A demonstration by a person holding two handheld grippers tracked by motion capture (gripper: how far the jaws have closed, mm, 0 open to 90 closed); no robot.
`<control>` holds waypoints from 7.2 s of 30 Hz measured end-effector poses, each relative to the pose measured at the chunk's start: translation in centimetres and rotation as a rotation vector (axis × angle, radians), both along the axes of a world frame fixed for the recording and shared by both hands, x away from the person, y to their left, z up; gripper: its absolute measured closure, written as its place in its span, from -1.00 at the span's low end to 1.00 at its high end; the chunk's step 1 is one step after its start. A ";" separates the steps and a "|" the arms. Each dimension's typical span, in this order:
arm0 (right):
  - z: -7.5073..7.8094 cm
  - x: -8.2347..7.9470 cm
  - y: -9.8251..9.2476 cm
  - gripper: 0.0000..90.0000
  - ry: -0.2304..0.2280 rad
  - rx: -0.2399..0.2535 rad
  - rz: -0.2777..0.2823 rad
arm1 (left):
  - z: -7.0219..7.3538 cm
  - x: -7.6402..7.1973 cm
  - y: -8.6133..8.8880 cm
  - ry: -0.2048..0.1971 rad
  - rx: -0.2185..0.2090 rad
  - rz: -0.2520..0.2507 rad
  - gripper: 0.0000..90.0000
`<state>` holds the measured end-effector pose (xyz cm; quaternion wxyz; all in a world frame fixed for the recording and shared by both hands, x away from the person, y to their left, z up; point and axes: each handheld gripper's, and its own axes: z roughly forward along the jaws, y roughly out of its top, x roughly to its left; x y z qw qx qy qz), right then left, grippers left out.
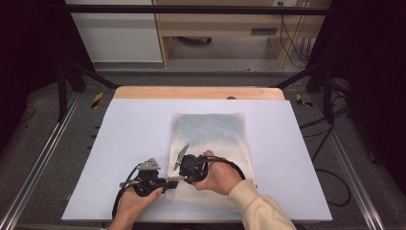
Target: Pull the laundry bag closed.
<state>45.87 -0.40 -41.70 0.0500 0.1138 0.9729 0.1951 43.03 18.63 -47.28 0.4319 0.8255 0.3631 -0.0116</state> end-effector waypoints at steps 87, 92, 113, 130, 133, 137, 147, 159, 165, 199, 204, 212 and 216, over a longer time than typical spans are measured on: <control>0.4 -0.6 -6.0 0.83 -0.030 0.035 -0.091 | -0.5 -0.3 -1.6 -0.002 0.004 -0.028 0.83; 0.4 -0.7 -6.1 0.83 -0.023 0.032 -0.101 | -0.4 -0.3 -1.7 -0.005 0.005 -0.028 0.83; 0.5 -0.8 -7.8 0.83 -0.026 0.057 -0.129 | -0.5 -0.3 -2.2 -0.006 0.000 -0.033 0.83; 0.5 -0.8 -7.8 0.83 -0.026 0.056 -0.126 | -0.5 -0.3 -2.2 -0.016 0.004 -0.034 0.83; 0.6 -0.9 -7.9 0.83 -0.026 0.063 -0.130 | -0.5 -0.4 -2.2 -0.017 0.003 -0.033 0.83; 0.6 -0.9 -8.2 0.83 -0.027 0.060 -0.134 | -0.5 -0.3 -2.1 -0.016 0.004 -0.032 0.83; 0.5 -0.9 -8.7 0.83 -0.023 0.069 -0.145 | -0.5 -0.4 -2.1 -0.018 0.006 -0.034 0.83; 0.4 -1.0 -8.7 0.83 -0.032 0.075 -0.145 | -0.5 -0.4 -2.2 -0.022 0.012 -0.033 0.83; 0.4 -1.0 -9.0 0.83 -0.024 0.066 -0.151 | -0.5 -0.4 -2.2 -0.024 0.014 -0.034 0.83; 0.3 -1.1 -10.6 0.83 -0.025 0.078 -0.178 | -0.2 -0.5 -2.0 -0.036 0.017 -0.032 0.83; 0.4 -1.2 -10.8 0.83 -0.024 0.085 -0.187 | -0.1 -0.5 -1.9 -0.037 0.013 -0.032 0.83; 0.5 -1.2 -11.3 0.83 -0.028 0.084 -0.194 | -0.1 -0.4 -1.9 -0.036 0.014 -0.031 0.83; 0.5 -1.3 -11.6 0.83 -0.028 0.084 -0.198 | -0.1 -0.5 -1.9 -0.037 0.014 -0.030 0.83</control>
